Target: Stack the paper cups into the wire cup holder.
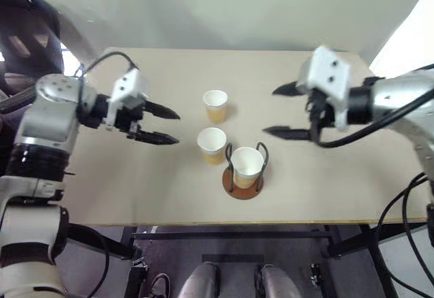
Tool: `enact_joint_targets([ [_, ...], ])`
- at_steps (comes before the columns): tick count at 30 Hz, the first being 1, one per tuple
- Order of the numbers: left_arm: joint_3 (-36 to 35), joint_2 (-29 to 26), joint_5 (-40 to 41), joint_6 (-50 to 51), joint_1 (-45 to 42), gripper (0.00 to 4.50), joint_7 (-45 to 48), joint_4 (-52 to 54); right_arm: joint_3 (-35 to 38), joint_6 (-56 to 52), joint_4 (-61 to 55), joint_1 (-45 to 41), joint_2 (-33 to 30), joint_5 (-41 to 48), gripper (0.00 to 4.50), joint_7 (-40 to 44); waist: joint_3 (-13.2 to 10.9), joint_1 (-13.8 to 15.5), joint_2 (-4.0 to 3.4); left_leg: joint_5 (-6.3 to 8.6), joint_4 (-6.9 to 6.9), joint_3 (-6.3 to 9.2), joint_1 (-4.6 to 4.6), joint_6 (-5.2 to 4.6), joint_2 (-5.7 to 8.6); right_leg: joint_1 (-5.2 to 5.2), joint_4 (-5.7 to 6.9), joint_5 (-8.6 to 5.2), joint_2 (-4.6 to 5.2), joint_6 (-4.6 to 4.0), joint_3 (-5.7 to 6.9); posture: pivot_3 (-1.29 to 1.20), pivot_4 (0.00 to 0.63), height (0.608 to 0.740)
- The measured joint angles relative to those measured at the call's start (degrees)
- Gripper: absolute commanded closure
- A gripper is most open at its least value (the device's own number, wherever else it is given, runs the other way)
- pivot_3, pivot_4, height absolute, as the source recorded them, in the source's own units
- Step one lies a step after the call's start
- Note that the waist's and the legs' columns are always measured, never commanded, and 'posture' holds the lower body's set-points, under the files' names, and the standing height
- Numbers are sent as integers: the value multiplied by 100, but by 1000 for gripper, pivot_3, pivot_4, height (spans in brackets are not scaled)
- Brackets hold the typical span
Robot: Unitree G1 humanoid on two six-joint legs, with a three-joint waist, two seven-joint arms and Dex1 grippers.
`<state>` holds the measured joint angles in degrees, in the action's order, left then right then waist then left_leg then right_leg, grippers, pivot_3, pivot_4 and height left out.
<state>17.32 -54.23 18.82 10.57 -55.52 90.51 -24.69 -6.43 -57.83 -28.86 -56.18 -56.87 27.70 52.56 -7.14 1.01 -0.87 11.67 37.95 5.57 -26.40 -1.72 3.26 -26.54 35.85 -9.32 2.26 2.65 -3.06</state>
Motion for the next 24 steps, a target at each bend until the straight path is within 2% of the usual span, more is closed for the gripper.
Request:
enact_joint_targets([
  [3,587,23,20,-350,-118,1076,3,-129,358,75,137,-26,-377,-83,427,5,-1,1,2,3,1,2,-4,-12,-1,-4,1,1,0,12,2,0,150,740],
  [7,1125,345,-82,-1195,-645,1076,4,-675,883,162,160,51,-913,-78,427,110,-1,32,1,13,3,0,-9,-31,0,-3,0,1,4,49,2,0,150,740],
  [15,2068,611,138,-1915,-1278,1076,5,-1299,1343,134,-12,393,-1146,102,427,149,-3,10,-3,23,13,-7,-16,-66,2,-1,-11,8,5,115,-2,0,150,740],
  [19,2553,770,67,-2338,-1406,1076,6,-1641,2162,-34,-295,565,-1170,825,427,397,-5,21,-6,23,18,-10,-28,-65,2,-2,-13,-1,4,125,3,0,150,740],
  [24,2821,1051,-95,-2736,-1585,1076,8,-2096,3235,-574,-821,1035,-1173,2116,427,552,-4,66,-4,3,34,-11,-50,-32,4,4,-37,-6,9,142,3,0,150,740],
])
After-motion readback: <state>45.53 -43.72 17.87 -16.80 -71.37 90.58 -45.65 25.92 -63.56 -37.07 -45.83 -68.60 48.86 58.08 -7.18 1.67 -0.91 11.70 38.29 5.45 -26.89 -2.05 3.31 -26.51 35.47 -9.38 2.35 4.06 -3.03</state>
